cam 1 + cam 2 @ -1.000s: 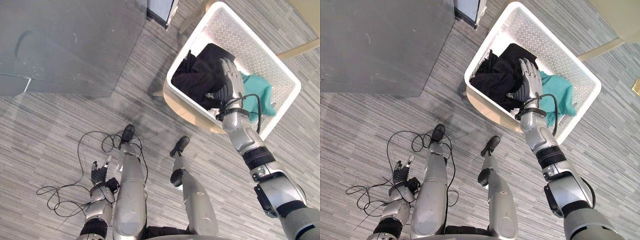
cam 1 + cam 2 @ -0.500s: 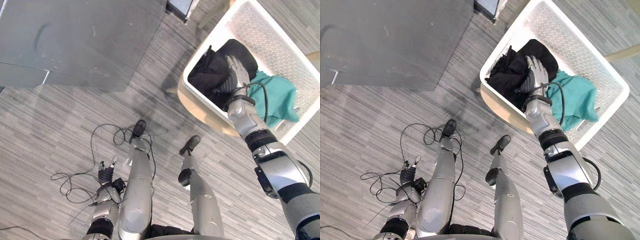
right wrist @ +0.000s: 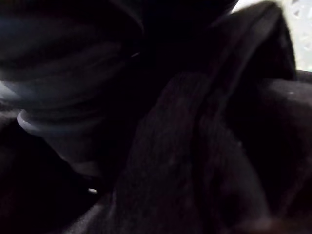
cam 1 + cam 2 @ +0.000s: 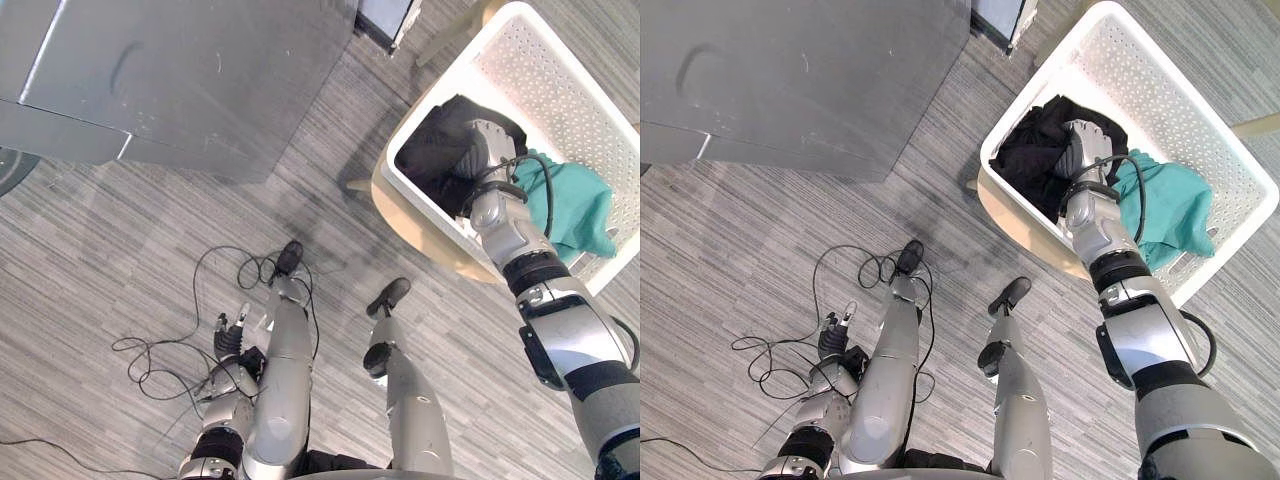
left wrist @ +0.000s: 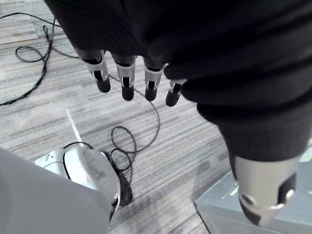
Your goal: Pick up the laundry basket with both hands and put the clothes into the washing machine.
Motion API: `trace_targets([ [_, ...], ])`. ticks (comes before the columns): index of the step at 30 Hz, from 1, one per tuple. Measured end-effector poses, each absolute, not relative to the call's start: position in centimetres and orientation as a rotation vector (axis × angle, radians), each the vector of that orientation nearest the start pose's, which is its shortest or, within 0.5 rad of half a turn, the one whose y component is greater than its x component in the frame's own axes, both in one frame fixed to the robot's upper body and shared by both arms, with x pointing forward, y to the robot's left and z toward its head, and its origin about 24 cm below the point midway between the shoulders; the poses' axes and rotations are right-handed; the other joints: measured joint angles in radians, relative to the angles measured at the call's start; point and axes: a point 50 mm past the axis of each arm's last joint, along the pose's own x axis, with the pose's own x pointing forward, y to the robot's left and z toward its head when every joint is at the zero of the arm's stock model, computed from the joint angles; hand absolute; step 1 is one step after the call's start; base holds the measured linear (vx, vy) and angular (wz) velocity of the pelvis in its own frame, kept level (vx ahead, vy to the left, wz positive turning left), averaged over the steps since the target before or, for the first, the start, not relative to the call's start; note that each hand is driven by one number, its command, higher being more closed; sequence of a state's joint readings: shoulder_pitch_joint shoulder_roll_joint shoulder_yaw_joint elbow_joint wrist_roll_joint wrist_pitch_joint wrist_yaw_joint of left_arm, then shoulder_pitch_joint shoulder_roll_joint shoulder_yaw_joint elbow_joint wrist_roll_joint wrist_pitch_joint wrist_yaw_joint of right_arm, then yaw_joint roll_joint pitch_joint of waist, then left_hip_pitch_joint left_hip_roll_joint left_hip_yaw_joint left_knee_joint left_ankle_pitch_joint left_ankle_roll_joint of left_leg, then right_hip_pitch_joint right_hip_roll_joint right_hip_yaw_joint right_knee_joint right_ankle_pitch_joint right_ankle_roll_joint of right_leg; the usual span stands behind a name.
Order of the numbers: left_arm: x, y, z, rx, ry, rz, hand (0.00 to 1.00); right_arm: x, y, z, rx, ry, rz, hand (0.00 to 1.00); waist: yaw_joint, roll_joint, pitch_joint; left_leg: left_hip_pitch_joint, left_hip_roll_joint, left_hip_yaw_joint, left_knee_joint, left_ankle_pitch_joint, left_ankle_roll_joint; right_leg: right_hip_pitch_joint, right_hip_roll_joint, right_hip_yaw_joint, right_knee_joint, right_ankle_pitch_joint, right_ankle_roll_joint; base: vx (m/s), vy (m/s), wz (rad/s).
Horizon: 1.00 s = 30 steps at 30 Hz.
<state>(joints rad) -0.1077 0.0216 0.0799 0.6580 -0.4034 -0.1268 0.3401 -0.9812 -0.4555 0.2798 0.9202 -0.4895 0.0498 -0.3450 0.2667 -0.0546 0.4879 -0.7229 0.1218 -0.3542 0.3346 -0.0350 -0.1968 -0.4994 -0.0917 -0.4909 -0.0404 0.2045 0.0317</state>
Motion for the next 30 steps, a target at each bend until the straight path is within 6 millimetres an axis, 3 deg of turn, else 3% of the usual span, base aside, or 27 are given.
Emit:
trace_targets([
  [6, 23.2, 18.4, -7.2, -0.328, 0.48, 0.523, 0.0, 39.5, -22.7, 15.9, -0.817, -0.096, -0.396, 1.0, -0.001, 0.0, 0.0, 0.035, -0.005, 0.003, 0.004, 0.0, 0.0, 0.017, -0.017, 0.004, 0.048, -0.022, 0.003, -0.01, 0.067, 0.02],
  [8, 23.2, 18.5, -7.2, -0.327, 0.485, 0.525, 0.0, 39.1, -23.6, 16.2, -0.724, -0.101, -0.457, 1.0, -0.005, 0.0, 0.0, 0.05, -0.008, 0.004, 0.006, 0.0, 0.001, 0.028, -0.021, 0.006, 0.056, -0.024, 0.006, -0.03, 0.066, 0.0],
  [16, 22.1, 19.7, -8.2, -0.401, 0.538, 0.579, 0.0, 35.7, -27.4, 24.2, -0.385, -0.439, -0.757, 1.0, -0.037, -0.001, -0.003, 0.19, -0.032, 0.04, -0.019, 0.013, 0.024, 0.124, -0.069, 0.033, 0.116, -0.05, 0.026, -0.04, 0.079, 0.01],
  [21, 19.7, 23.0, -9.1, -0.607, 0.54, 0.784, 0.0, 31.7, -28.8, 24.8, -0.211, -0.579, -0.841, 1.0, -0.043, -0.005, -0.102, 0.275, -0.048, 0.057, -0.057, 0.018, 0.036, 0.18, -0.101, 0.036, 0.147, -0.076, 0.044, 0.02, 0.045, 0.07],
  [24, 18.0, 25.5, -8.6, -0.669, 0.471, 0.904, 0.0, 29.2, -28.5, 24.1, -0.138, -0.659, -0.849, 1.0, -0.069, -0.012, -0.206, 0.337, -0.054, 0.079, -0.104, 0.012, 0.051, 0.227, -0.12, 0.033, 0.141, -0.091, 0.057, 0.07, 0.021, 0.06],
  [27, 17.6, 28.3, -6.0, -0.673, 0.311, 0.984, 0.0, 27.2, -28.3, 24.1, -0.1, -0.742, -0.842, 1.0, -0.084, -0.023, -0.284, 0.394, -0.052, 0.105, -0.133, 0.006, 0.057, 0.273, -0.119, 0.046, 0.111, -0.093, 0.06, 0.09, 0.003, -0.14],
  [30, 17.6, 31.5, -1.9, -0.587, 0.114, 1.042, 0.0, 25.9, -27.6, 24.4, -0.095, -0.822, -0.791, 1.0, -0.101, -0.027, -0.36, 0.457, -0.046, 0.141, -0.162, 0.006, 0.057, 0.317, -0.112, 0.072, 0.067, -0.08, 0.063, 0.1, -0.008, -0.28],
])
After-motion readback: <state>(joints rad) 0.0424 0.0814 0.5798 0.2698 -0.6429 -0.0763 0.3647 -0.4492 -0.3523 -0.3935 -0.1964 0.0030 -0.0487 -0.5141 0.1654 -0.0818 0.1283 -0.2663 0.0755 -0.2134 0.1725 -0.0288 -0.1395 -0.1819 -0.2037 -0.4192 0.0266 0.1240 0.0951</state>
